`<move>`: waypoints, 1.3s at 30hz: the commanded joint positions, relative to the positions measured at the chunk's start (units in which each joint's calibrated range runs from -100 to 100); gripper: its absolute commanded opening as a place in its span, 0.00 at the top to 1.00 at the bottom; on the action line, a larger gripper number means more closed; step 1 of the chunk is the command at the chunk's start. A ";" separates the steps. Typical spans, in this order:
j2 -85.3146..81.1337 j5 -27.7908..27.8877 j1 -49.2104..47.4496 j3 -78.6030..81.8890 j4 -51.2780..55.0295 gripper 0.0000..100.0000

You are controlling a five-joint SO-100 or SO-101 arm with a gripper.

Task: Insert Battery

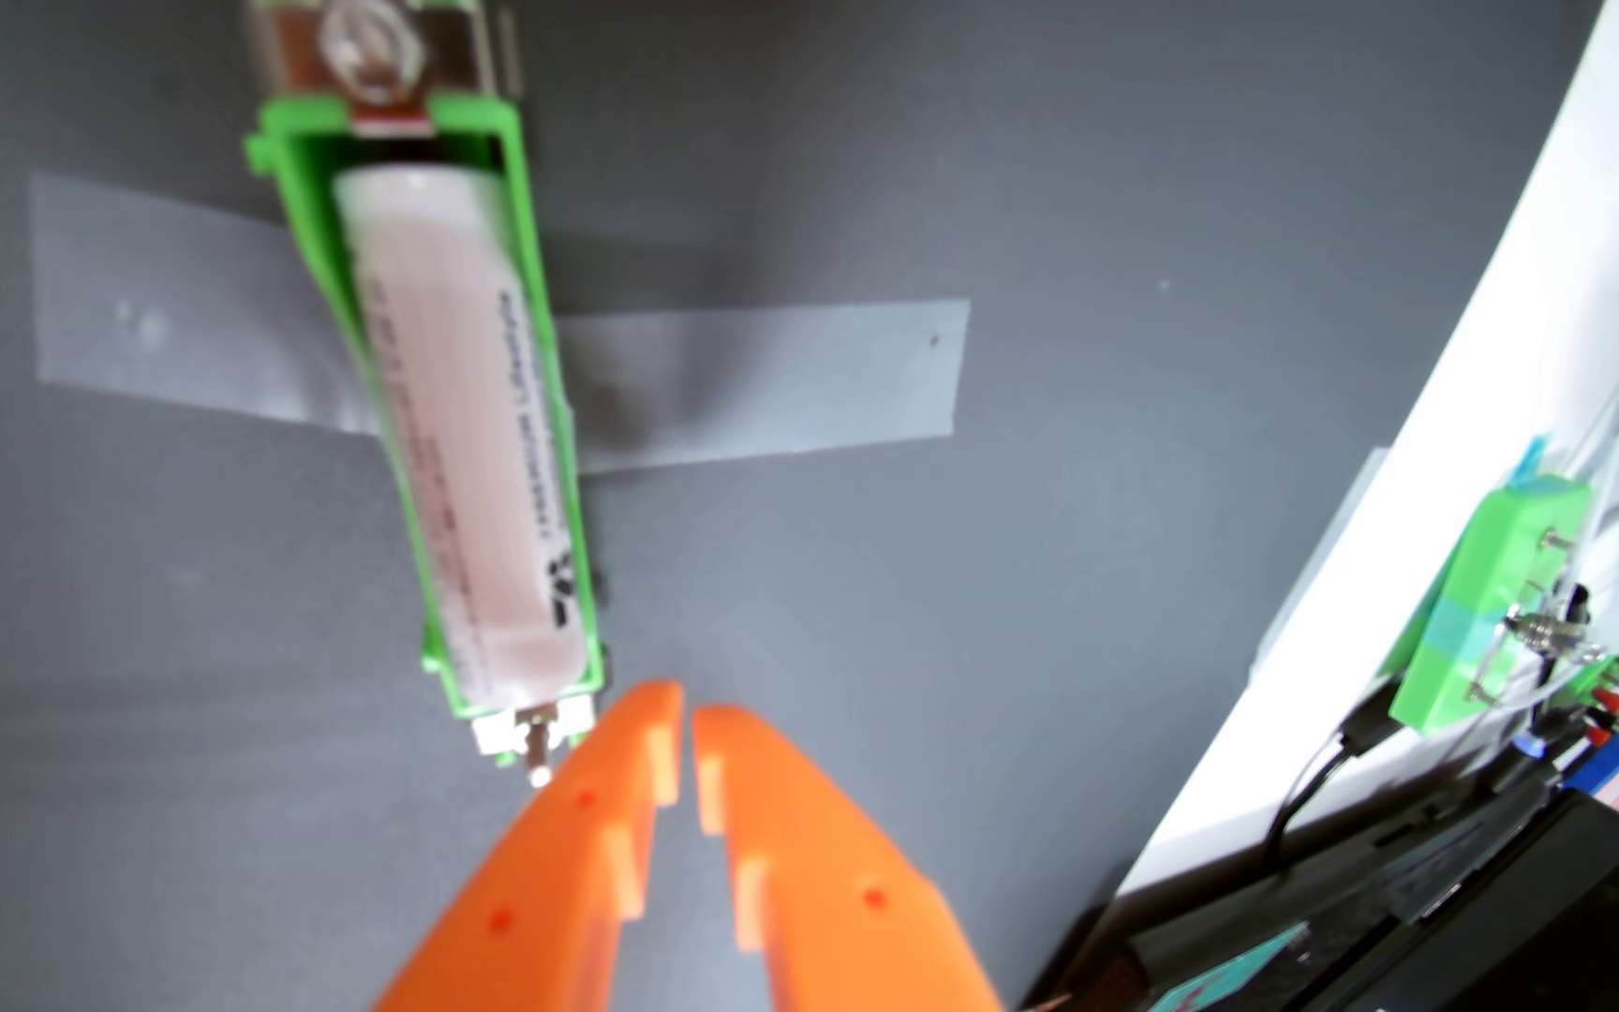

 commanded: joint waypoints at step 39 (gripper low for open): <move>-0.67 -0.29 -0.30 3.88 0.31 0.98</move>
